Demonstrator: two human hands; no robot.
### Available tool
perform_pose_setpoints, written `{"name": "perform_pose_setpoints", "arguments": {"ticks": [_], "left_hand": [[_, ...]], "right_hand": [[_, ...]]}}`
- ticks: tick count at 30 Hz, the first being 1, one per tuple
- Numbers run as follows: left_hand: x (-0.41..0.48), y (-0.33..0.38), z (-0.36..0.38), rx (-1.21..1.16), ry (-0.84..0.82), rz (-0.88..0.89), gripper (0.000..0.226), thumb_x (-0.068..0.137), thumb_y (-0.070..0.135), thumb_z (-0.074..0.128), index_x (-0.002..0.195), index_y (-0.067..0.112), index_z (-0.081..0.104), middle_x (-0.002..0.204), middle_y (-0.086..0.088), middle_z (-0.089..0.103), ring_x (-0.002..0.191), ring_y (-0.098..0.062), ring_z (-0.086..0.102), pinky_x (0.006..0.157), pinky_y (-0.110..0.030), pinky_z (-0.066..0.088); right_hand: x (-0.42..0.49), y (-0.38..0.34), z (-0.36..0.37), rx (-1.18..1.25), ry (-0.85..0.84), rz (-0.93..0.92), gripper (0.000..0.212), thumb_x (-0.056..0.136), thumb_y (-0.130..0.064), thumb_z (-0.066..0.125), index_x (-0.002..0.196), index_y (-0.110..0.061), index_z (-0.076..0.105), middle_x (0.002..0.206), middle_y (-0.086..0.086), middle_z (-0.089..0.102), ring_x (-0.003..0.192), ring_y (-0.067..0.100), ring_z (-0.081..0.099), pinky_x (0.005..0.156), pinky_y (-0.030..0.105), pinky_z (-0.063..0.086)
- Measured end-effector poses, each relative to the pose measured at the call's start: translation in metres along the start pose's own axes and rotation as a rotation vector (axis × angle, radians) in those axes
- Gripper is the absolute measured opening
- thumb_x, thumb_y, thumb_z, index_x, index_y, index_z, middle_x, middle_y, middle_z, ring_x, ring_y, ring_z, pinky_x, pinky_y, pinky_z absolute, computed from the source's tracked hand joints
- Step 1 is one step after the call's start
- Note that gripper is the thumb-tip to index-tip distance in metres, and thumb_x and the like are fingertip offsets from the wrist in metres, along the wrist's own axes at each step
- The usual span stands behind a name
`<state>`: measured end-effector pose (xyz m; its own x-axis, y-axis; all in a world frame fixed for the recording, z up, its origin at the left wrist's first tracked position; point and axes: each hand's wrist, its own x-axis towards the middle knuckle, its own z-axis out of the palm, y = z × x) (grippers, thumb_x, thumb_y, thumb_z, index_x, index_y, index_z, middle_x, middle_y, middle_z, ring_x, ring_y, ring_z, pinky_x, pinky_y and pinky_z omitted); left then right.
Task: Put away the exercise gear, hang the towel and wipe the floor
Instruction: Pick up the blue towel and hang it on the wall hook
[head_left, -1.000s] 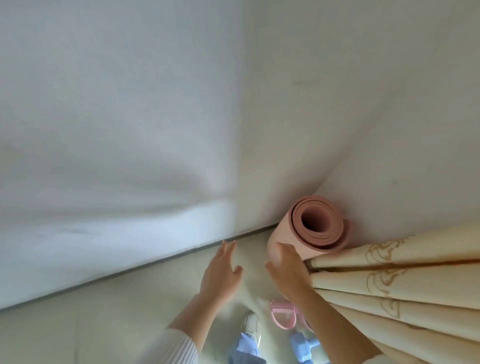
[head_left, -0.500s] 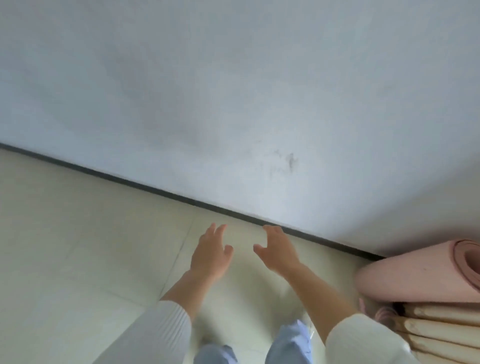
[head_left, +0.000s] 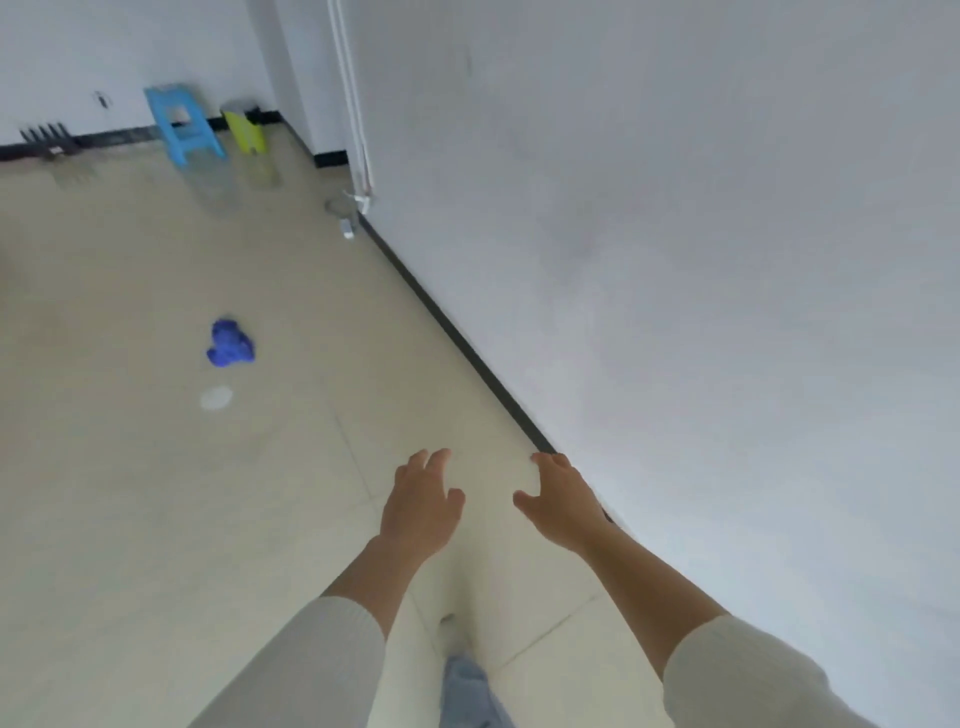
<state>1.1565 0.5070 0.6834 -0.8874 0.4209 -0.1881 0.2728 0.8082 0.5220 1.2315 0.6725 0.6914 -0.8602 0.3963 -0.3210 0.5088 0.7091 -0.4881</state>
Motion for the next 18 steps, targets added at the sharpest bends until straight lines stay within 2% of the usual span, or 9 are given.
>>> {"name": "perform_pose_setpoints", "arguments": {"ticks": [8, 18], "left_hand": [[0.167, -0.107, -0.109, -0.032, 0.129, -0.144, 0.056, 0.094, 0.025, 0.046, 0.148, 0.023, 0.030, 0.155, -0.005, 0.024, 0.140, -0.022, 0.025, 0.108, -0.034, 0.032], [0.302, -0.253, -0.251, -0.069, 0.294, -0.360, 0.056, 0.094, 0.024, 0.045, 0.147, 0.023, 0.030, 0.153, 0.000, 0.027, 0.137, -0.020, 0.027, 0.103, -0.035, 0.038]], "right_hand": [[0.193, -0.163, 0.017, -0.129, -0.093, -0.173, 0.063, 0.090, -0.034, 0.052, 0.146, -0.016, 0.030, 0.148, 0.002, 0.034, 0.130, 0.023, 0.040, 0.103, 0.041, 0.040], [0.364, -0.371, 0.054, -0.194, -0.193, -0.353, 0.063, 0.090, -0.035, 0.052, 0.146, -0.015, 0.030, 0.147, 0.003, 0.035, 0.130, 0.023, 0.040, 0.103, 0.041, 0.039]]}}
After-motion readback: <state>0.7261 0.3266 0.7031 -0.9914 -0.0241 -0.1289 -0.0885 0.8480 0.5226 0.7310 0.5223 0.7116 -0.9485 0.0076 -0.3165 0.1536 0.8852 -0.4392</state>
